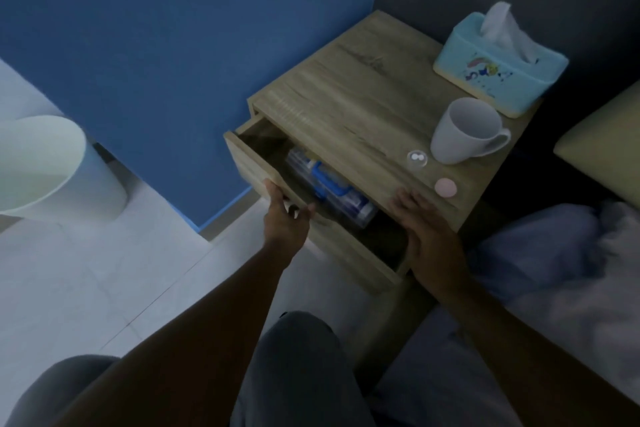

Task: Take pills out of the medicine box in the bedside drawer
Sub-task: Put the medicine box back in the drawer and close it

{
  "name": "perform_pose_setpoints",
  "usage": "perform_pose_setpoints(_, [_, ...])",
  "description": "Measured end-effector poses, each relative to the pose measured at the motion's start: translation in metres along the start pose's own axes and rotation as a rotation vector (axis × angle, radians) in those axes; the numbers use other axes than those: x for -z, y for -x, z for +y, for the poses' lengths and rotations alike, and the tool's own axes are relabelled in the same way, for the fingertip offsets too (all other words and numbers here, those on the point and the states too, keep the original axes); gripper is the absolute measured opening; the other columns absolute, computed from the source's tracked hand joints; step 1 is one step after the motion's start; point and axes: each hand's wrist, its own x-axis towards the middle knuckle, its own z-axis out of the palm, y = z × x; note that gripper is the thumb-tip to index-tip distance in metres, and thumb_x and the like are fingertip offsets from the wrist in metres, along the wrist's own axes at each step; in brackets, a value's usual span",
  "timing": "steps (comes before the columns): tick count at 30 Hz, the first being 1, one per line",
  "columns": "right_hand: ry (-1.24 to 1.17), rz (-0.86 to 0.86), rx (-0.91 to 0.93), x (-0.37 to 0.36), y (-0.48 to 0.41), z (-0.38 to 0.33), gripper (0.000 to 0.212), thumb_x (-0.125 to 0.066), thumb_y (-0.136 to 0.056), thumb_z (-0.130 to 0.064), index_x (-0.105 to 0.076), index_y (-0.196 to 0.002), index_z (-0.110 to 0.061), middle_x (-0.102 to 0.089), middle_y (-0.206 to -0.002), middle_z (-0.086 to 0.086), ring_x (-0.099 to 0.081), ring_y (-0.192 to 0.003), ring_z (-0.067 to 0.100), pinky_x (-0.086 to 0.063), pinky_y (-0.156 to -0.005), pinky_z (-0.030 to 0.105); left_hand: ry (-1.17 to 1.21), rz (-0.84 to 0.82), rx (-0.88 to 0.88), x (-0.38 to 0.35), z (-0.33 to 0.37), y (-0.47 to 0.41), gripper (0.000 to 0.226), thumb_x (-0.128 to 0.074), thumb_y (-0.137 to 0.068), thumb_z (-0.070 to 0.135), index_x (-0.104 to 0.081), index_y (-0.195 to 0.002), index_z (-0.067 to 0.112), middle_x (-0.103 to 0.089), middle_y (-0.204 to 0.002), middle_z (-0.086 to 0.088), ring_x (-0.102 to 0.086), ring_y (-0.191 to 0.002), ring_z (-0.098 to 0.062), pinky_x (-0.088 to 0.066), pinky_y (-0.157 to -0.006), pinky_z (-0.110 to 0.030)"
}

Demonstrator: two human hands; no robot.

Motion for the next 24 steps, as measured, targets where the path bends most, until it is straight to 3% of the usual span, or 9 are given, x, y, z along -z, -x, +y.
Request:
perform_pose_setpoints(6, [-0.030,0.060,0.036,-0.008,0.000,0.009,0.048,-0.052,-0.091,0.007,-0.061,-0.134,-0.010,-0.054,-0.148,0.007,-0.044,-0.141,0.024,-0.041,-0.112,0.051,0.007,-0.017,0.016,-0.030,0.018,-0.024,0.094,-0.063,-0.090,0.018,0.005,-0.154,0.031,-0.037,-0.153,-0.002,-0.046,-0.132,-0.017,-0.045,-0.093,-0.028])
perform_pose_setpoints(9, [-0.021,0.072,0.030,-0.009,0.000,0.008,0.044,-0.040,-0.097,-0.008,-0.061,-0.135,-0.012,-0.053,-0.148,0.004,-0.044,-0.142,0.022,-0.041,-0.111,0.051,0.008,-0.013,0.023,-0.043,0.027,-0.031,0.096,-0.062,-0.092,0.019,0.010,-0.154,0.029,-0.031,-0.157,-0.004,-0.043,-0.135,-0.019,-0.042,-0.099,-0.028])
perform_pose_setpoints(12, [-0.017,0.076,0.017,-0.010,0.000,0.007,0.045,-0.035,-0.099,-0.016,-0.061,-0.135,-0.014,-0.053,-0.148,0.004,-0.043,-0.142,0.022,-0.042,-0.110,0.051,-0.027,-0.005,0.032,-0.052,0.032,-0.035,0.095,-0.060,-0.093,0.018,0.012,-0.154,0.028,-0.030,-0.158,-0.003,-0.041,-0.138,-0.021,-0.038,-0.094,-0.022])
perform_pose_setpoints(19, [-0.015,0.086,0.005,-0.009,0.003,0.005,0.043,-0.049,-0.095,-0.005,-0.060,-0.135,-0.014,-0.053,-0.149,0.002,-0.042,-0.143,0.019,-0.039,-0.113,0.048,-0.096,0.025,0.006,-0.061,0.035,-0.040,0.095,-0.058,-0.092,0.008,0.011,-0.154,0.025,-0.041,-0.150,-0.007,-0.049,-0.129,-0.021,-0.047,-0.106,-0.039])
perform_pose_setpoints(24, [-0.011,0.091,-0.002,-0.008,0.001,0.002,0.042,-0.047,-0.097,-0.007,-0.061,-0.135,-0.015,-0.053,-0.149,0.000,-0.042,-0.143,0.018,-0.038,-0.115,0.045,-0.117,-0.023,0.034,-0.059,0.038,-0.041,0.095,-0.058,-0.093,0.010,0.013,-0.154,0.025,-0.040,-0.150,-0.008,-0.046,-0.127,-0.019,-0.044,-0.102,-0.030])
